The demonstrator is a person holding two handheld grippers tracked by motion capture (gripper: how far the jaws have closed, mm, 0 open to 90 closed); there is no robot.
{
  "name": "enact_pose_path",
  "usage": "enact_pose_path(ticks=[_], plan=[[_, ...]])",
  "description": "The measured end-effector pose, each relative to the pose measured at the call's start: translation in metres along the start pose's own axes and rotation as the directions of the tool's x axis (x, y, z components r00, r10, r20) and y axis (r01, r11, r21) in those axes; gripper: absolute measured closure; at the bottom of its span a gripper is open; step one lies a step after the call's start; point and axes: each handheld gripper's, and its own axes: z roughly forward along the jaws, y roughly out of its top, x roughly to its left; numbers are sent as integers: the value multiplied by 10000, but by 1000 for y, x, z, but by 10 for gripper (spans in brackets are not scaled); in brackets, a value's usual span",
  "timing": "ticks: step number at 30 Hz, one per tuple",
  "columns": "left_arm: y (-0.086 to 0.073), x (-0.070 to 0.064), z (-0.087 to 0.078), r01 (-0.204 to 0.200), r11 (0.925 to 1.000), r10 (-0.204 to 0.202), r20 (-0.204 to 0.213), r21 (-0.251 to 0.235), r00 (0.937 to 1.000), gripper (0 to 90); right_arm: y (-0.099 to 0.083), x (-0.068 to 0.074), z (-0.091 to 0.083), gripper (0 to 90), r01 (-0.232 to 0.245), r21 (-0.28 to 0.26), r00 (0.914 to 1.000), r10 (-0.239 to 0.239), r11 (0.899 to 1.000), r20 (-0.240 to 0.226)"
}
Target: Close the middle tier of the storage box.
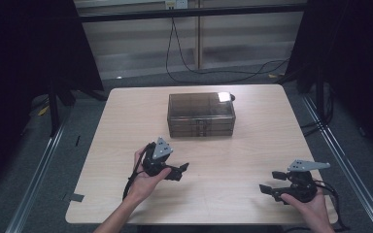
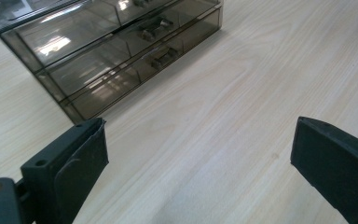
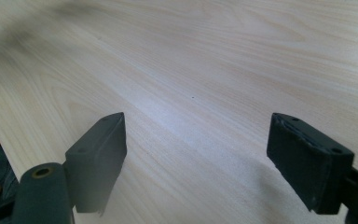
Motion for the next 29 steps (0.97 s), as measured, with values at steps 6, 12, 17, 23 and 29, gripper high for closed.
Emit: enact_pose_path(ticks=[6, 12, 17, 23, 29], plan=[[-9, 0, -11, 117, 9999, -117, -139, 19, 9998, 36, 0, 0, 0, 201, -67, 39, 10000, 67, 10000, 39], [-22, 0, -20, 337, 9993, -331, -369, 168, 9988, 38, 0, -1, 0, 200, -50, -11, 10000, 50, 10000, 42], [-34, 0, -28, 646, 9978, -641, -324, 159, 9974, 37, 0, -1, 0, 199, -29, -51, 10000, 29, 10000, 49], [-45, -1, -35, 798, 9967, -793, -299, 139, 9964, 36, 1, -3, 1, 197, -115, -72, 9999, 116, 9999, 87], [-53, 2, -42, 1080, 9940, -1075, -260, 178, 9939, 35, 1, -4, 2, 196, -151, -110, 9997, 153, 9998, 165]])
